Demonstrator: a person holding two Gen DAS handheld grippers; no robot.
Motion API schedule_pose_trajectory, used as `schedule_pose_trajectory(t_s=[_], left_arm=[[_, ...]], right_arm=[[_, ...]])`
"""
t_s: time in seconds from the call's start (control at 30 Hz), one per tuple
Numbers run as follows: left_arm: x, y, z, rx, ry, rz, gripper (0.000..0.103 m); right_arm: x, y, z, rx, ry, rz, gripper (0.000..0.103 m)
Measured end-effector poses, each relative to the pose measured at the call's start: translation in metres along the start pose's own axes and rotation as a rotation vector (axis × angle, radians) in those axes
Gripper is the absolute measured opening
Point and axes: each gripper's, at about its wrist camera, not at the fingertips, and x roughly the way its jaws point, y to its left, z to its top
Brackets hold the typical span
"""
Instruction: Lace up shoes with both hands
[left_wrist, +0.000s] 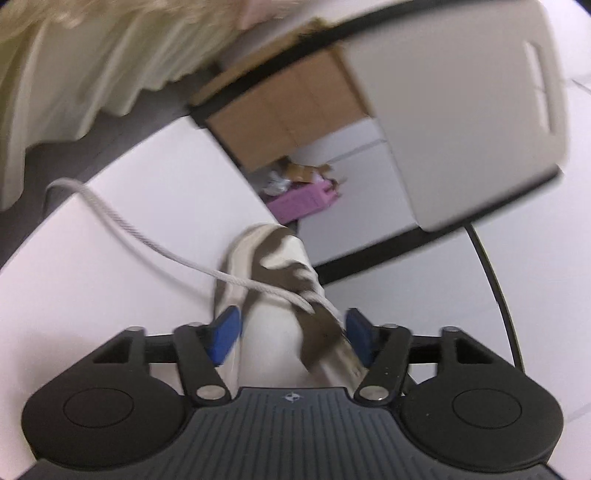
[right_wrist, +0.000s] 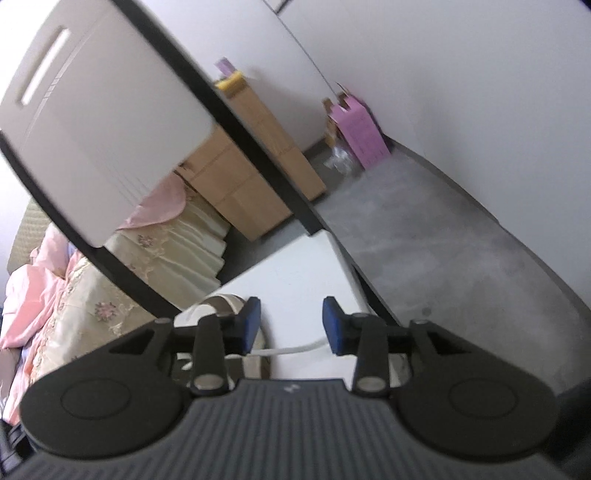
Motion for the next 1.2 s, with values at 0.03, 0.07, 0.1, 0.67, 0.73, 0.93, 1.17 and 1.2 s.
schedule_pose_trajectory(t_s=[0.03, 0.07, 0.1, 0.67, 0.73, 0.93, 1.17, 1.2], left_arm=[[0.004, 0.005, 0.003, -0.032, -0.001, -0.004, 0.071], [0.009, 0.009, 0.005, -0.055, 0.000, -0.004, 0.071], [0.013, 0.014, 0.007, -0.078, -0.001, -0.009, 0.071], [0.050, 0.027, 0.063, -0.109, -0.055, -0.017, 0.029], [0.053, 0.026, 0.068, -0.102, -0.039, -0.023, 0.016], [0.041, 0.001, 0.081, 0.004, -0.022, -0.120, 0.004], [0.030, -0.010, 0.088, 0.063, -0.033, -0.208, 0.004], [0.029, -0.011, 0.088, 0.068, -0.034, -0.219, 0.004]], right_arm=[[-0.001, 0.003, -0.001, -0.002, 0.005, 0.005, 0.040], [-0.002, 0.006, -0.003, -0.004, 0.011, 0.009, 0.040], [-0.005, 0.009, -0.004, -0.001, 0.012, 0.023, 0.040], [-0.010, 0.075, -0.037, -0.269, 0.088, 0.140, 0.041], [-0.005, 0.085, -0.040, -0.313, 0.112, 0.157, 0.041], [0.013, 0.134, -0.046, -0.530, 0.167, 0.172, 0.041], [0.056, 0.206, -0.049, -0.778, 0.212, 0.136, 0.038], [0.063, 0.213, -0.050, -0.812, 0.218, 0.123, 0.037]])
